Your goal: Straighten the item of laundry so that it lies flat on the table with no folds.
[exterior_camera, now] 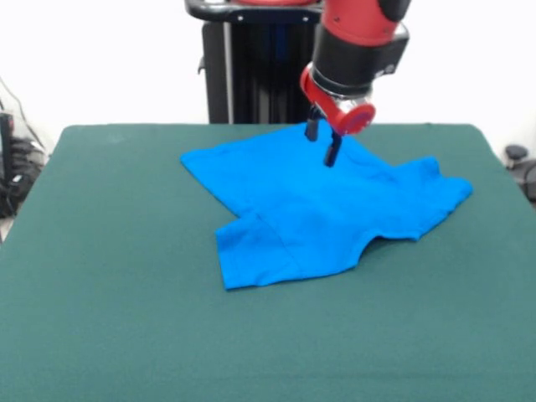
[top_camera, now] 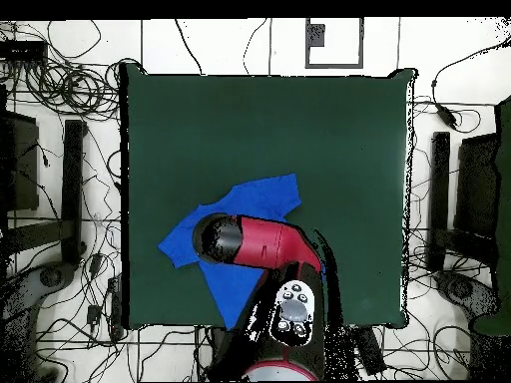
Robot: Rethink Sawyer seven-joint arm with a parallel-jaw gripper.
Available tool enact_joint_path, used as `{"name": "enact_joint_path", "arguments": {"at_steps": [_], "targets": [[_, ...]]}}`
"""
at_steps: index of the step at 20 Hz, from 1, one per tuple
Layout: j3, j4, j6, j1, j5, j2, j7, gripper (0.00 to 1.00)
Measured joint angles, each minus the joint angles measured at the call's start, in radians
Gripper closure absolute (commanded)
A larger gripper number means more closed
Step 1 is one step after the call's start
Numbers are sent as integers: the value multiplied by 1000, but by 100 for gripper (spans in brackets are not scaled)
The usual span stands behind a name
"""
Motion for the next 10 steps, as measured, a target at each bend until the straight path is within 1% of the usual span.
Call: {"name": "enact_joint_path", "arguments": {"at_steps": [6,9,10], "targets": [[15,0,0,-9,-44,4,0,0],[38,0,-1,-38,-63,15,0,0],[55,-1,-5,-62,-74,27,0,0]]}}
